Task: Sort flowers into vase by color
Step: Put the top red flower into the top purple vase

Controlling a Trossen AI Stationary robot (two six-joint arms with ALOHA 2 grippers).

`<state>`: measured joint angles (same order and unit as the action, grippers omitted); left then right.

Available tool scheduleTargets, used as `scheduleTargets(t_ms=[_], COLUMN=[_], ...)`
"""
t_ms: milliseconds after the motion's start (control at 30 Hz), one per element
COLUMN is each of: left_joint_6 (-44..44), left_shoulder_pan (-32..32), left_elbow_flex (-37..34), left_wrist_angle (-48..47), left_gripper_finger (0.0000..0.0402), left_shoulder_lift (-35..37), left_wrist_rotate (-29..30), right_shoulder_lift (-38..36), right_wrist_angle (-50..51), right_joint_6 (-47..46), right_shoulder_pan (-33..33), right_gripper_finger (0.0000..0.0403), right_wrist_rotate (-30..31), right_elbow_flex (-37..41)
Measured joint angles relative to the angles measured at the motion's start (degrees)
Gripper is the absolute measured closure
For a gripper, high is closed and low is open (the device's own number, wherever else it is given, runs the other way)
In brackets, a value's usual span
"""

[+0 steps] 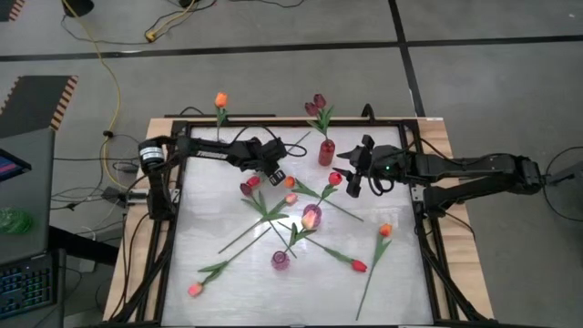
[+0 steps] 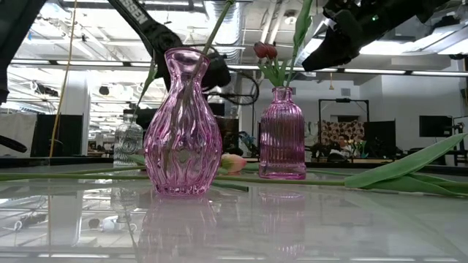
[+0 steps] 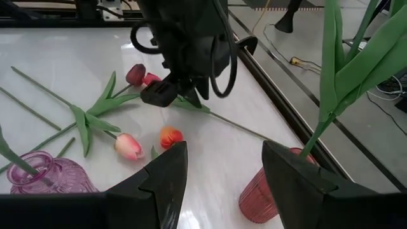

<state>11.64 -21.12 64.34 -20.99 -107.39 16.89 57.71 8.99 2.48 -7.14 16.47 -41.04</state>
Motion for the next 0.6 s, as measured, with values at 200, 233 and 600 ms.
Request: scheduleTargets(t_ms=[200,233,600], left_joint_6=[0.0,0.0,1.1], left_shoulder_pan=[-0.5,-0.6,-0.8], left_elbow_flex=[0.0,0.0,0.0], left_wrist_angle=[0.5,0.5,0.0], left_gripper_finger=[0.0301,0.0301,0.0322], left_shoulder_lift=[-1.2,-1.2,-1.5], left_wrist_rotate=[-2.5,-2.6,-3.4], right_shoulder_lift=[0.0,0.0,0.0], right_wrist_angle=[0.0,0.0,0.0], right_joint_6=[0.0,0.0,0.0], right_shoulder_pan=[0.0,0.0,0.0], right_gripper_finger=[0.0173,0.0173,0.0173], right_wrist_rotate=[0.0,0.0,0.0], right_elbow_flex=[0.0,0.0,0.0])
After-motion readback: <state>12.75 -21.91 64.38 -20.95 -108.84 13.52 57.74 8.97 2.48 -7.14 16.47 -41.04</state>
